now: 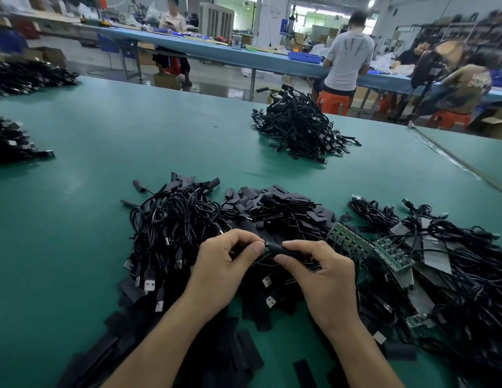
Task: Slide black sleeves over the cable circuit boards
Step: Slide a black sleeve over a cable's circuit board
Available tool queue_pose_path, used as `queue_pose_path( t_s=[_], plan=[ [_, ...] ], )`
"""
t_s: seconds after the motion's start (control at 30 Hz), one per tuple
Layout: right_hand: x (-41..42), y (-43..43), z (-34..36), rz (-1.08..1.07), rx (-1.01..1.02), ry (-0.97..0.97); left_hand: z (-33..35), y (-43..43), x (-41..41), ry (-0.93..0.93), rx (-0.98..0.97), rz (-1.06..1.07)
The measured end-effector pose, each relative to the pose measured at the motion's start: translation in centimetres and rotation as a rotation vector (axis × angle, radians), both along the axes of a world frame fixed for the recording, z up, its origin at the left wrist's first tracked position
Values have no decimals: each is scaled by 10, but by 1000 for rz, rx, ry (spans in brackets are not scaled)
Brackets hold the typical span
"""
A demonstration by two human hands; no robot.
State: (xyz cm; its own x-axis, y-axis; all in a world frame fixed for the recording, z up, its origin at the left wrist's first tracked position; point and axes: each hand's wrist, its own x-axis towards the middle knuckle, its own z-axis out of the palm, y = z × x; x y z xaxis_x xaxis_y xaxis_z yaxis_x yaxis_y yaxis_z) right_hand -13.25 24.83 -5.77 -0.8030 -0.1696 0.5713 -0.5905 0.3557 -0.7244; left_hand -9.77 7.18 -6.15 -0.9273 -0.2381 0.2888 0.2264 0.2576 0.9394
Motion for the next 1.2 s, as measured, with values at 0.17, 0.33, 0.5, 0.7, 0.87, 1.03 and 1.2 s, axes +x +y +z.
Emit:
queue_pose_path(
  t_s=[0.17, 0.33, 0.5, 0.7, 0.87, 1.03, 1.2],
  plan=[
    [0, -1, 0, 10, -37, 12, 4, 0, 0, -54, 87, -36],
    [-1, 0, -2, 6, 17, 71, 4, -2, 1, -71, 154, -97],
    [-3, 2, -1, -10, 116, 181, 4, -3, 2, -86, 146, -137],
    [-3, 4, 0, -13, 174, 226, 5, -2, 2, -83, 100, -118],
    [-4, 5, 0, 8, 175, 183, 5, -2, 2, -84, 102, -125],
    [-4, 5, 1, 1, 131, 200, 5, -2, 2, -88, 134, -131],
    [-4, 5, 0, -8, 159, 222, 6, -2, 2, -97, 107, -132]
  ],
)
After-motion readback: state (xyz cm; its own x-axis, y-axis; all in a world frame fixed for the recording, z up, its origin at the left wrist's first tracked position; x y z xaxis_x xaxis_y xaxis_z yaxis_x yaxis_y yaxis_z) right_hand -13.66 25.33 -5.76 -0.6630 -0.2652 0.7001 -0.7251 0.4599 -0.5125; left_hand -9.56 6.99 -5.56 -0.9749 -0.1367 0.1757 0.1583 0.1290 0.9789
